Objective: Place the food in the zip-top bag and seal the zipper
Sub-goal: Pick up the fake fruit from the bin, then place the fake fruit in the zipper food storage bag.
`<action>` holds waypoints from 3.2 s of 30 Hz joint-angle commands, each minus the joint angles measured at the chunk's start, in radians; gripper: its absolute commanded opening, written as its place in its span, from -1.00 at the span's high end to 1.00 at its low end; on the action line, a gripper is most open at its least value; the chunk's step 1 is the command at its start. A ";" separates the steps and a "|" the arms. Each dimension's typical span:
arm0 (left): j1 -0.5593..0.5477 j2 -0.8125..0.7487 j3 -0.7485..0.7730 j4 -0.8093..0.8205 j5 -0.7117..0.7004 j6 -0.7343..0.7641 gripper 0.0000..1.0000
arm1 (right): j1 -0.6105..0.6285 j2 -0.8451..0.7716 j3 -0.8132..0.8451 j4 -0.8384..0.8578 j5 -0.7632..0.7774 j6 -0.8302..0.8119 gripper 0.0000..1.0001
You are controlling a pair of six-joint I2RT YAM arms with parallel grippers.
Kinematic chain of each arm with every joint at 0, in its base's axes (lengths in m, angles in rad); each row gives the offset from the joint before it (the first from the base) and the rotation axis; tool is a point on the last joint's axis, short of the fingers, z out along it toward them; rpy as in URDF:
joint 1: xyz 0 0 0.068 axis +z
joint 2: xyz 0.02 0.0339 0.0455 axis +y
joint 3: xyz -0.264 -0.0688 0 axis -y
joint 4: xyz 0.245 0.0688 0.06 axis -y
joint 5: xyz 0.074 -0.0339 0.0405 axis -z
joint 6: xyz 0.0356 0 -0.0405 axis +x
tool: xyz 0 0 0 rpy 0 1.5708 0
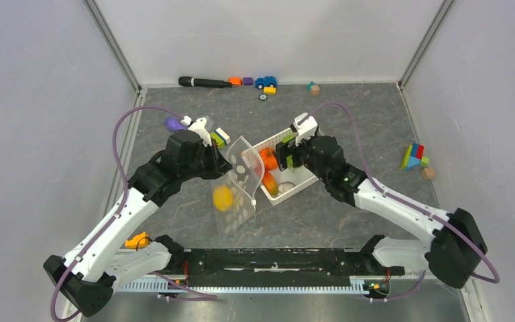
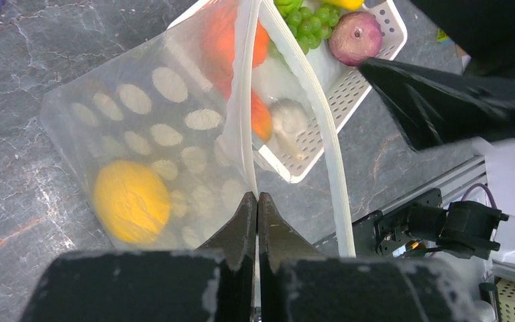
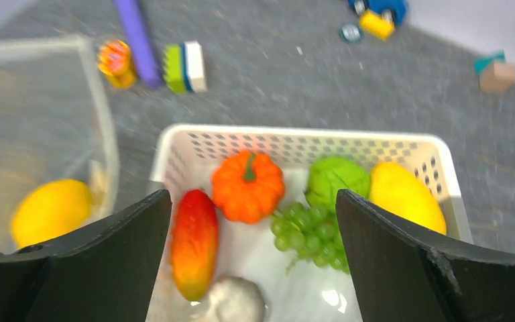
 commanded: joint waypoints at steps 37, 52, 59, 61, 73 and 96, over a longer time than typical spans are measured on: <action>0.009 -0.011 0.008 0.018 0.004 0.031 0.96 | -0.080 0.639 0.224 0.217 -0.165 -0.206 0.29; 0.010 -0.009 0.008 0.017 0.004 0.031 0.96 | -0.080 0.629 0.217 0.207 -0.165 -0.190 1.00; 0.010 -0.009 0.008 0.017 0.006 0.030 0.96 | -0.080 0.489 0.153 0.214 -0.091 -0.142 1.00; 0.010 -0.008 0.008 0.017 0.008 0.030 0.96 | -0.080 0.437 0.129 0.215 -0.061 -0.133 1.00; 0.011 -0.009 0.008 0.017 0.015 0.029 0.96 | -0.080 0.043 -0.055 0.353 -0.172 -0.053 1.00; 0.012 -0.007 -0.001 0.042 0.070 0.034 0.96 | 0.046 0.157 -0.017 0.534 -0.467 0.151 1.00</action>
